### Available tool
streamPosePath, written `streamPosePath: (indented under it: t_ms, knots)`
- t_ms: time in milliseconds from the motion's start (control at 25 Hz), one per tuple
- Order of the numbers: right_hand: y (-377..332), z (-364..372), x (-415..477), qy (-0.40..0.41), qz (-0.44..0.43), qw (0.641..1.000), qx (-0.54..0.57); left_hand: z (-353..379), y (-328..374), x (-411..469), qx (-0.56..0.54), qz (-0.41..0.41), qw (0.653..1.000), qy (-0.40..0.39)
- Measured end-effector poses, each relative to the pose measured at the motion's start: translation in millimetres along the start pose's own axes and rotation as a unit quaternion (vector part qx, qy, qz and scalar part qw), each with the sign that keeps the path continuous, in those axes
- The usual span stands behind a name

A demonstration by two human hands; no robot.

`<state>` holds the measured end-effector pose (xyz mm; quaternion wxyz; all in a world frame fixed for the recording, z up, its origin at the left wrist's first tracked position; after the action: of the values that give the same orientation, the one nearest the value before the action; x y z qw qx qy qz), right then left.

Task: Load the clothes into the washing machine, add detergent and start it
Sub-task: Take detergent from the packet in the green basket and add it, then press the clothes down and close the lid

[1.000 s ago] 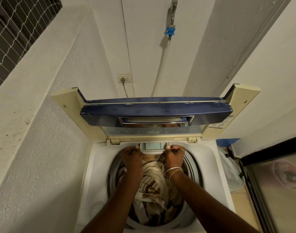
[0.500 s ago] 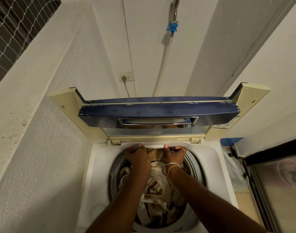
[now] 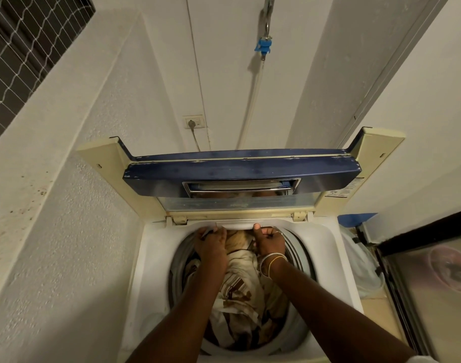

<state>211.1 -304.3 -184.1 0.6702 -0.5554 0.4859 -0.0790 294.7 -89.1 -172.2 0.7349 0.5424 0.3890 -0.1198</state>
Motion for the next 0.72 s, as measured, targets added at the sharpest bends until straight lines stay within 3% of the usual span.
streamPosePath:
  t_ms: [80,200,320,400,520,600,720]
  knots:
    - [-7.0,1.0,-10.7,-0.009,-0.018,0.999,-0.030,4.0,0.4,-5.3,0.046,0.024,0.996,-0.066]
    - [-18.3,4.9,-28.3,-0.015,-0.052,0.995,-0.088,-9.9,-1.9,-22.2,0.151,0.047,0.985,-0.073]
    - [-29.1,8.3,-41.2,-0.017,-0.085,0.982,-0.165,-15.7,21.5,-44.4,0.383,0.177,0.903,-0.083]
    - [-32.4,9.2,-49.6,-0.019,-0.094,0.970,-0.223,-20.1,27.8,-50.4,0.424,0.241,0.869,-0.088]
    - [-27.0,11.3,-62.3,-0.048,-0.088,0.938,-0.331,-27.2,9.8,-56.4,0.487,0.236,0.828,-0.146]
    - [-18.7,13.1,-64.9,-0.074,-0.087,0.927,-0.357,-24.8,-3.4,-64.5,0.540,0.248,0.780,-0.199]
    - [-10.5,11.9,-68.4,-0.090,-0.094,0.913,-0.388,-27.5,-7.0,-75.3,0.565,0.283,0.747,-0.208]
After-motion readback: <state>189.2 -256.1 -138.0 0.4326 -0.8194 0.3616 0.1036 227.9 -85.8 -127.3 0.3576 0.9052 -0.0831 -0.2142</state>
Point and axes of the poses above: each hand's wrist, its own x-axis towards the middle knuckle, its own z-axis out of the palm, y = z × x, the point moved 10 cm from there along x, towards the middle knuckle, and after that the axes turned 2 degrees about -x, right-handed, at the moved point
